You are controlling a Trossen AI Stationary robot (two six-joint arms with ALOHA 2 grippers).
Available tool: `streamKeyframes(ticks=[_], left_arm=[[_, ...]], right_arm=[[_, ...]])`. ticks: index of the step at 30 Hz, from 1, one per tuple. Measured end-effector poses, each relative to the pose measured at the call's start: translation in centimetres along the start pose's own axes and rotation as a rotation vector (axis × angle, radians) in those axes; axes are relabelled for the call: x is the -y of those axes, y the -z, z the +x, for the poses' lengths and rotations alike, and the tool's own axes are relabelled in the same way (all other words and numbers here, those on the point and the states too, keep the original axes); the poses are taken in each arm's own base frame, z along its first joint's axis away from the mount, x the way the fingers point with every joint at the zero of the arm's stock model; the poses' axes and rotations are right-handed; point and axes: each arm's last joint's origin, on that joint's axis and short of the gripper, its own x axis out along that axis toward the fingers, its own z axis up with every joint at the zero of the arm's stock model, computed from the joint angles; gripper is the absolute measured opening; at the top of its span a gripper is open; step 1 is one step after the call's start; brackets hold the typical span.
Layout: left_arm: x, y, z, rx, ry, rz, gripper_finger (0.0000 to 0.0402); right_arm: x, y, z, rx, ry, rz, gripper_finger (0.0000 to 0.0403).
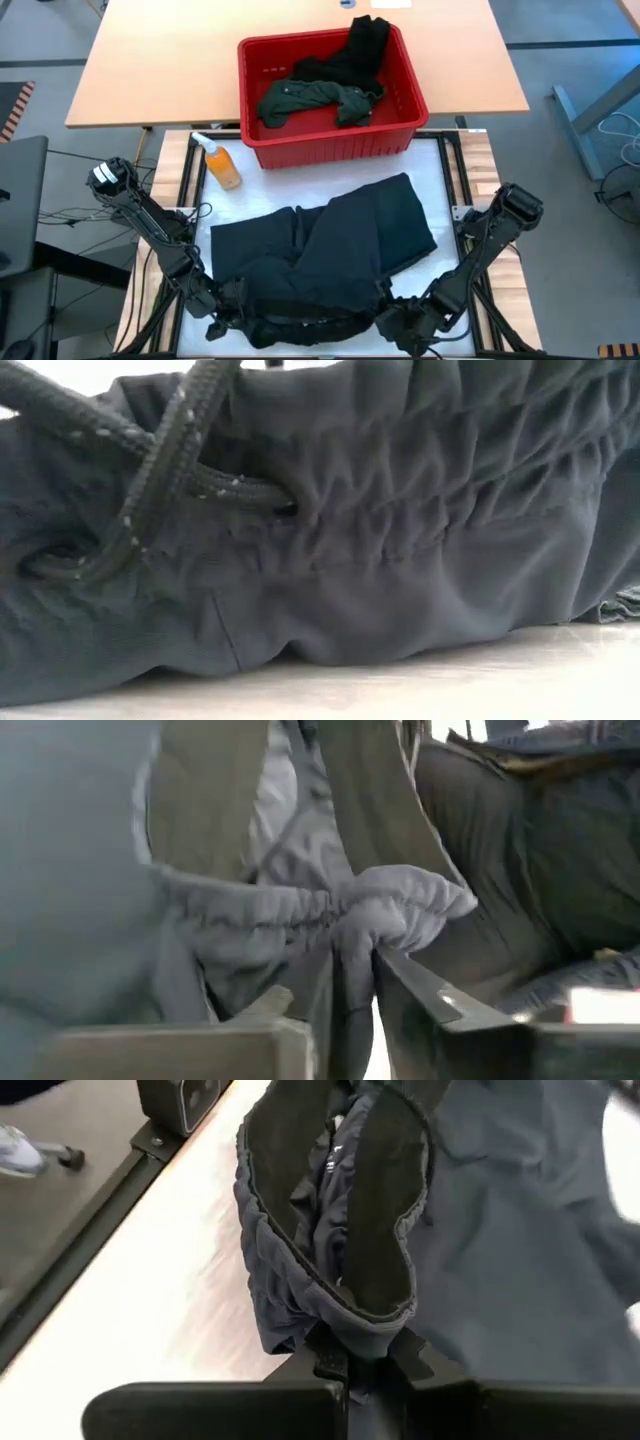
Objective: Fold Laundry from Bin
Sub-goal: Fold the dark blue shorts
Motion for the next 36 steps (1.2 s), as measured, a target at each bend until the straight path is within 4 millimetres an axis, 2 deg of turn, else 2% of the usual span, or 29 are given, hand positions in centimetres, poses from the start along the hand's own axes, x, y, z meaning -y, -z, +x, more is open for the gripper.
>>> streamKeyframes(ticks=[4, 8, 11, 16, 19, 22, 25, 28, 30, 36], left_arm=[[0.2, 0.2, 0.0, -0.091, 0.055, -0.083, 0.0106], [0.6, 0.9, -0.2, -0.279, 0.146, -0.167, 0.0140], [0.8, 1.3, -0.3, -0.345, 0.170, -0.203, 0.0149], [1.1, 1.2, -1.3, -0.360, 0.195, -0.218, 0.0150], [1.1, 0.8, -2.5, -0.279, 0.170, -0.166, 0.0150], [0.7, -0.2, -3.7, -0.060, 0.088, -0.025, 0.0150], [0.0, -1.1, -4.6, 0.183, -0.080, 0.093, 0.0151], [-1.2, -1.7, -4.7, 0.394, -0.295, 0.113, 0.0151], [-2.3, -2.0, -4.0, 0.424, -0.379, 0.106, 0.0151], [-5.6, -2.3, -1.5, 0.360, -0.527, 0.070, 0.0151]], right_arm=[[0.1, 0.2, 0.2, -0.035, -0.043, 0.058, 0.0053], [0.3, 0.3, 0.3, -0.052, -0.065, 0.119, 0.0058], [0.2, 0.3, 0.3, -0.053, -0.064, 0.164, 0.0059], [0.1, 0.3, 0.3, -0.077, -0.127, 0.250, 0.0068], [-0.1, 0.3, 0.2, -0.098, -0.173, 0.317, 0.0080], [-0.1, 0.4, 0.2, -0.108, -0.185, 0.367, 0.0097], [-0.1, 0.4, 0.2, -0.111, -0.188, 0.387, 0.0120], [0.0, 0.3, 0.3, -0.118, -0.189, 0.418, 0.0151], [-0.1, 0.3, 0.3, -0.136, -0.224, 0.448, 0.0174], [-0.4, 0.4, -0.6, -0.281, -0.402, 0.543, 0.0229]])
